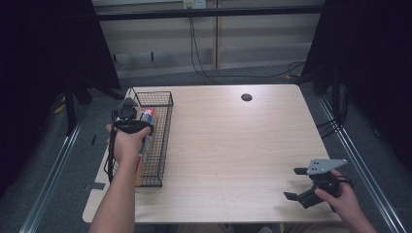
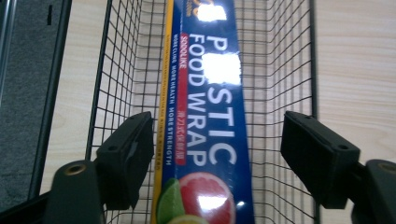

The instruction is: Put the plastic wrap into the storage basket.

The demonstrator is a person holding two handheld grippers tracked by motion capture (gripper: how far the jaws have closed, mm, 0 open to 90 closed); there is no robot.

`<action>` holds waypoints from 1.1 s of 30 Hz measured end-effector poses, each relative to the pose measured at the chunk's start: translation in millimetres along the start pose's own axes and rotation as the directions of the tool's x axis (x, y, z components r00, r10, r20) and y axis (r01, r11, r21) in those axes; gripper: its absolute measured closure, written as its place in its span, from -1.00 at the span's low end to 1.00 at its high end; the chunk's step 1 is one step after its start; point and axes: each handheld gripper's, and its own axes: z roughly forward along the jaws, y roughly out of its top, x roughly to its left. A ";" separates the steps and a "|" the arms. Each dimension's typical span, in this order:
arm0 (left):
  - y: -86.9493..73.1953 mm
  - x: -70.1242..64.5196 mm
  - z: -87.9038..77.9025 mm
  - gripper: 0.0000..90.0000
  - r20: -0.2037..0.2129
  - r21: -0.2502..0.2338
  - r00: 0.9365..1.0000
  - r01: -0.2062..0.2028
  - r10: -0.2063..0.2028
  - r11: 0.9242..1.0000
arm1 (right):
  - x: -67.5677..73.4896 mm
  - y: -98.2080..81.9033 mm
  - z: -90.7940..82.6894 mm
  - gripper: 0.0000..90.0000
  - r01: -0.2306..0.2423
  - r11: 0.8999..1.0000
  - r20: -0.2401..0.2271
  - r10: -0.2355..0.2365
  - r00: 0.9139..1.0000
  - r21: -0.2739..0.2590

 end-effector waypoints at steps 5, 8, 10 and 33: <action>1.4 -6.7 -10.0 -0.48 0.034 -0.030 0.999 -0.005 0.006 1.000 | 0.3 -0.2 0.0 -0.96 0.002 1.000 -0.003 -0.002 1.000 -0.001; 2.1 -9.5 -13.7 -0.49 0.043 -0.038 0.999 -0.013 0.015 0.999 | 0.6 0.0 -0.2 -0.96 -0.001 1.000 -0.003 0.001 1.000 0.000; 2.5 -14.1 -19.8 -0.50 0.064 -0.055 0.998 -0.023 0.026 0.998 | 0.9 0.2 -0.6 -0.96 0.001 1.000 0.001 -0.001 1.000 0.000; -1.4 -79.2 -29.5 -0.61 0.197 -0.139 0.969 -0.122 0.148 0.983 | 0.5 0.6 -1.9 -0.96 0.004 1.000 -0.001 -0.004 1.000 -0.003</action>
